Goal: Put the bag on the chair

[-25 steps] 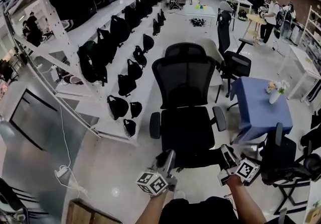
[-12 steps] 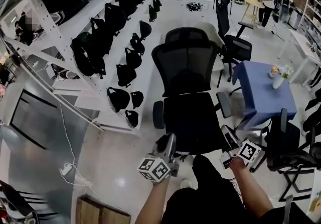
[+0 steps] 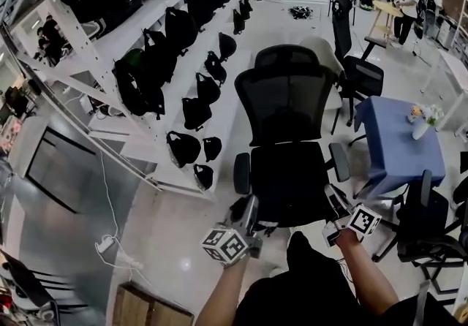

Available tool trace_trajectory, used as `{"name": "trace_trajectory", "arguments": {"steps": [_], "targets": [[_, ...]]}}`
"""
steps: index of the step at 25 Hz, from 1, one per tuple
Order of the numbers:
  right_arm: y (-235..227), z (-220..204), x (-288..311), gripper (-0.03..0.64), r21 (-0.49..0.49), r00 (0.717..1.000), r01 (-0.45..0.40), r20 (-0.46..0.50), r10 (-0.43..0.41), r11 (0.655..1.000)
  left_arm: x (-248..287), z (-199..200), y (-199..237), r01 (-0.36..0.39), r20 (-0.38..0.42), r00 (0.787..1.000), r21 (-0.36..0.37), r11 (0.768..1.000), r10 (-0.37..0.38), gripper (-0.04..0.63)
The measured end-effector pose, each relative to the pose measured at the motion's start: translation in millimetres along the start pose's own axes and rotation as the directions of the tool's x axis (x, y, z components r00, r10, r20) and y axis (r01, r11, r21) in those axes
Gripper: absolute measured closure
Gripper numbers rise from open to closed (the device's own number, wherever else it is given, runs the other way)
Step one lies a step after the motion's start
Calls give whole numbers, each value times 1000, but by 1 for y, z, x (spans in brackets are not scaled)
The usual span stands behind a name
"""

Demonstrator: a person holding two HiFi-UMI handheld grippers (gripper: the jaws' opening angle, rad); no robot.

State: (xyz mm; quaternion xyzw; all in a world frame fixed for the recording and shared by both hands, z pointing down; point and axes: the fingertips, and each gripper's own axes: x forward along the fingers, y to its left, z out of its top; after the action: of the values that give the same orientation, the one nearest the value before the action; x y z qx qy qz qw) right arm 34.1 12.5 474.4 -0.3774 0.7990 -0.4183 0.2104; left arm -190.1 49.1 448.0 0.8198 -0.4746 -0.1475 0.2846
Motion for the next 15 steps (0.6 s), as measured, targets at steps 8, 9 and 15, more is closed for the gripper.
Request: {"name": "trace_trajectory", "arguments": {"steps": [8,9,15], "targets": [[-25,27,46,609,0,999,-19,-40,19,1000,46,12,30,-35,23,999,-67,997,37,581],[-30,30,52,609,1,999,-16,-44,16,1000,53,13,36,-39,30,999,-83,996,42,580],[-66,57,83,609,33,998,-3,-59,5,999,105,20,54,-74,23,997,-69,995,76,581]]}}
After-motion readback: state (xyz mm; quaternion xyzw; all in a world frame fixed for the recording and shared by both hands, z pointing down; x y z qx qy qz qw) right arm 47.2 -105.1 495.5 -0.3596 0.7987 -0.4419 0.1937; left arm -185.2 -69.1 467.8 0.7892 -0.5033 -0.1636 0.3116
